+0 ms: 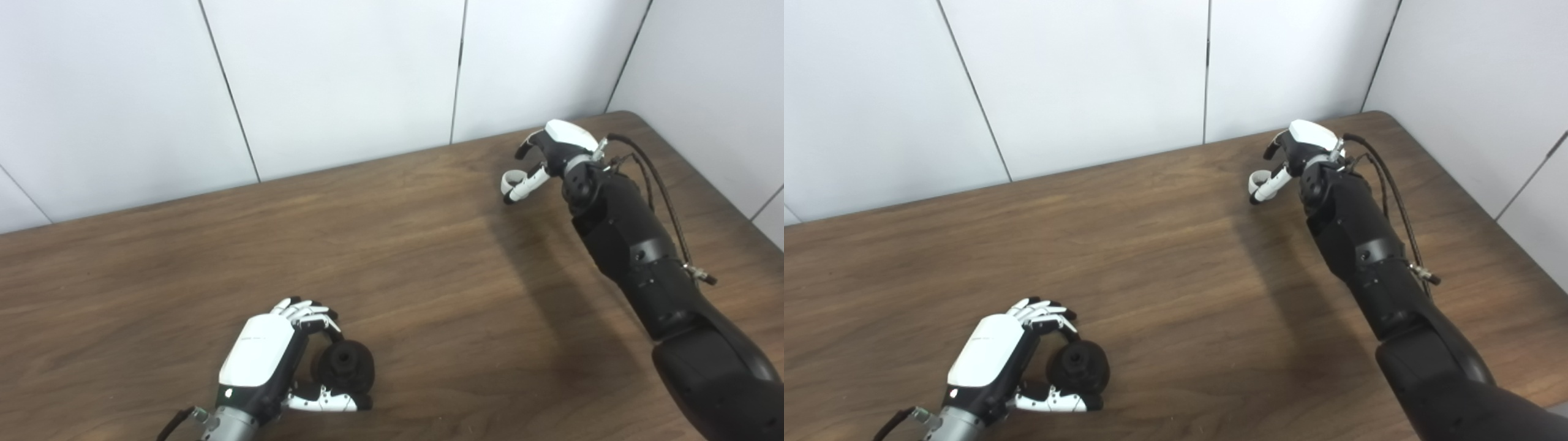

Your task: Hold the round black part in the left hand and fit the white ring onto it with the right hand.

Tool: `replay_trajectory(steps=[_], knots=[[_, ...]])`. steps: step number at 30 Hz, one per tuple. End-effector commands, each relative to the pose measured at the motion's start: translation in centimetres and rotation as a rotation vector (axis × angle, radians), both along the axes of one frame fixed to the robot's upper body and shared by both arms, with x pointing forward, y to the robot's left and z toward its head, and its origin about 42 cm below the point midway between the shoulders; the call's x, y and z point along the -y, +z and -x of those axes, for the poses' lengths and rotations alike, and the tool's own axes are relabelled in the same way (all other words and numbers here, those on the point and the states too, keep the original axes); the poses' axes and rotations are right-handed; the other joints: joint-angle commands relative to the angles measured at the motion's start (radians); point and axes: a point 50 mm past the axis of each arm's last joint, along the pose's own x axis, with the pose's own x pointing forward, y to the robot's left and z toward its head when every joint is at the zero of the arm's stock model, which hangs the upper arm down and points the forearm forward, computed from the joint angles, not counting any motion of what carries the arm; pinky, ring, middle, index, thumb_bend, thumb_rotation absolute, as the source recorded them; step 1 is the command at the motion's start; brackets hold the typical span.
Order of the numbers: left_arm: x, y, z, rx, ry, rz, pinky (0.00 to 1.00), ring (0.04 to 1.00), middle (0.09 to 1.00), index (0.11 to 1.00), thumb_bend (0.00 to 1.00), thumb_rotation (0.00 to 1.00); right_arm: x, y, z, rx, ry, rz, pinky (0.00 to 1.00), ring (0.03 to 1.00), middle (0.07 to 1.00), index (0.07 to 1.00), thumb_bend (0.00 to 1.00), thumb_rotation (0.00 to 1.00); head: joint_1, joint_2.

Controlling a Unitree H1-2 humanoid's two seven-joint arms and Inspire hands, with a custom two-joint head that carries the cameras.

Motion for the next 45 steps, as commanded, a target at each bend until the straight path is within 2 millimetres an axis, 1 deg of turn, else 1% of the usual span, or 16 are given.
replay_trajectory(steps=[1,8,25,38,45], knots=[[-0.72,-0.44,-0.05,-0.013,0.006,-0.051,0.92,0.843,0.763,0.485,0.52,0.05,0.26,3.52,-0.98,0.080,-0.001,0.036,0.98,1.000,0.936,0.703,0.81,0.22,-0.001,0.001],[-0.73,-0.48,-0.10,-0.008,0.005,-0.054,0.92,0.841,0.763,0.485,0.52,0.05,0.30,3.40,-0.87,0.077,0.005,0.035,0.98,1.000,0.934,0.684,0.80,0.23,0.002,0.001],[-0.70,-0.29,-0.06,-0.006,0.004,-0.054,0.92,0.838,0.760,0.484,0.52,0.05,0.43,2.89,-0.98,0.050,0.006,0.043,0.96,0.999,0.915,0.638,0.79,0.23,0.007,0.009],[-0.72,-0.23,-0.01,-0.005,0.001,-0.054,0.92,0.841,0.760,0.484,0.52,0.05,0.96,2.83,-0.63,0.033,-0.003,0.058,0.96,1.000,0.913,0.643,0.77,0.22,0.008,0.013],[-0.81,-0.32,-0.08,0.002,0.000,-0.060,0.92,0.838,0.757,0.484,0.52,0.05,0.98,2.76,-0.48,0.037,-0.002,0.047,0.97,1.000,0.909,0.637,0.77,0.21,0.010,0.015]])
